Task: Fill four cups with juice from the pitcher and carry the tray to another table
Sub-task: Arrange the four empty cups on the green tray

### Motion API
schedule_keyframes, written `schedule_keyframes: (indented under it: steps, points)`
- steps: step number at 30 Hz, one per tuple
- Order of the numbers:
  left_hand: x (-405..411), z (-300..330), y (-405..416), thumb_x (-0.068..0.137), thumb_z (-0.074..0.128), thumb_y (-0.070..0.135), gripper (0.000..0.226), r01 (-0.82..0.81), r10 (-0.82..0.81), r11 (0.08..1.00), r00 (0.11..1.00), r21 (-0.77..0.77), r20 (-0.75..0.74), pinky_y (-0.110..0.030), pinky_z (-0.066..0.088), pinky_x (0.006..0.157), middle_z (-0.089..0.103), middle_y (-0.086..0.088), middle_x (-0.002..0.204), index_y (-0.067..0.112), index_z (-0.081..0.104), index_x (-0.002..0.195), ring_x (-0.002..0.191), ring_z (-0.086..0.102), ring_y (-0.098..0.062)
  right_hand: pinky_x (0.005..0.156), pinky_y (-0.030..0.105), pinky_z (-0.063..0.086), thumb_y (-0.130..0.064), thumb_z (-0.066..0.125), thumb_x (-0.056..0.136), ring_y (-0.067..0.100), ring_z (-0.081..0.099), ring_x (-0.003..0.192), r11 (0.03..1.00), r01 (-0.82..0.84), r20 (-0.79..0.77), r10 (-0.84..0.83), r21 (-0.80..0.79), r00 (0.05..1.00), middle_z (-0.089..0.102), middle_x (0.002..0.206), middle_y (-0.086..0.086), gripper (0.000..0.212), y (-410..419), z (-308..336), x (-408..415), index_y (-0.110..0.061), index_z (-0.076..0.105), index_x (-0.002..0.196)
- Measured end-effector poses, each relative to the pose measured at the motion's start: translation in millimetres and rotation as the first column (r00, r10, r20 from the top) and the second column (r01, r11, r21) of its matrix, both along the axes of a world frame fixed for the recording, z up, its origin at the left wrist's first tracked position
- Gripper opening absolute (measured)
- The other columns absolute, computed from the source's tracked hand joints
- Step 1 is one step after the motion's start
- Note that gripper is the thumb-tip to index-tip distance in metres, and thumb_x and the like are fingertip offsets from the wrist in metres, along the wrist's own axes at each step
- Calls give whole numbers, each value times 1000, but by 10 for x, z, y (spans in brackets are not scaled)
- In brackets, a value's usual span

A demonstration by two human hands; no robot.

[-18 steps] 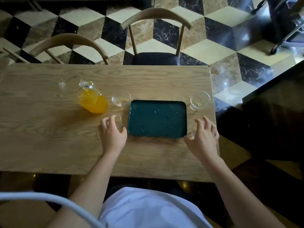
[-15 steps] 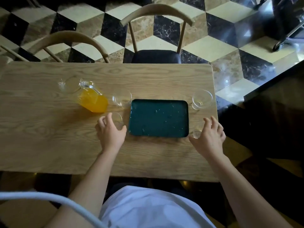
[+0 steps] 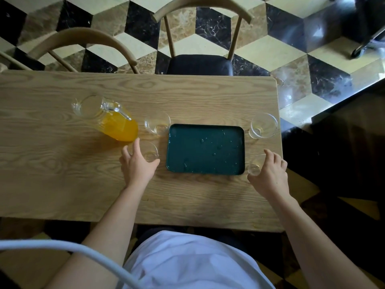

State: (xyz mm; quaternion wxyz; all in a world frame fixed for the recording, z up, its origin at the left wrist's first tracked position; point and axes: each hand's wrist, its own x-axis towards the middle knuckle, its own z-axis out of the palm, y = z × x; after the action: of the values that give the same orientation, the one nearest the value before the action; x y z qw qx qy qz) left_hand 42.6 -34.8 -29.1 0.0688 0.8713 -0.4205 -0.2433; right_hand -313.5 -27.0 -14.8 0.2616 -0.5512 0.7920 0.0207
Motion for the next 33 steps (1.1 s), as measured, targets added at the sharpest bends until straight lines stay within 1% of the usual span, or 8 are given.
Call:
schedule_keyframes:
  steps: [7,10,14,20,23,25,29,33]
  points:
    - [-6,47,3,77,84,34,95,34,-35,998,999,-49,-27,-53,50,100,37,-15,153,25,28,154,137,40,-38,106,51,41,-29,77,74,32,28,139,999,30,-2,-30,-44,1000,37,151,10,90,-8,56,73,-16,29,149]
    - [-88,131,46,77,84,33,94,96,-98,985,995,-143,-10,-53,51,100,39,-16,151,21,30,153,136,41,-37,107,51,40,-29,77,75,32,28,138,994,18,12,-17,-104,1000,37,151,9,89,-16,126,137,-14,30,149]
    - [-339,217,70,77,84,31,91,231,-242,942,970,-243,-17,-45,52,98,42,-13,149,19,33,152,134,42,-32,109,45,36,-25,74,76,30,28,139,980,-48,62,61,-193,996,37,151,8,85,-39,205,324,-13,31,149]
    - [-689,227,51,77,84,31,92,355,-384,902,920,-245,-81,-37,45,102,42,-11,148,19,33,153,133,42,-28,104,43,42,-25,75,74,29,33,134,967,-166,124,192,-192,973,41,148,7,86,-73,202,685,-11,33,148]
    - [-796,230,52,79,83,29,90,378,-413,894,904,-241,-113,-24,38,98,41,-11,148,17,34,154,132,42,-24,103,42,42,-27,75,75,29,32,134,966,-196,129,219,-167,967,41,148,5,87,-86,164,785,-12,31,149]
    - [-836,239,13,80,82,26,89,370,-410,897,900,-240,-144,-19,32,95,39,-11,149,16,33,154,132,41,-23,103,42,41,-27,76,76,30,32,135,967,-192,128,214,-166,968,41,148,6,87,-128,149,811,-12,31,149]
    - [-889,226,-176,81,81,23,89,354,-401,902,900,-247,-172,-20,31,96,36,-12,150,17,32,154,134,40,-25,104,42,42,-28,75,77,31,32,135,964,-209,115,230,-166,966,39,149,6,89,-324,147,849,-10,29,151]
    - [-957,160,-406,78,83,23,91,342,-387,911,903,-231,-186,-29,34,106,37,-16,149,15,34,153,135,40,-31,102,43,43,-30,73,77,30,32,135,955,-242,100,261,-169,960,40,149,5,89,-582,119,904,-11,28,151]
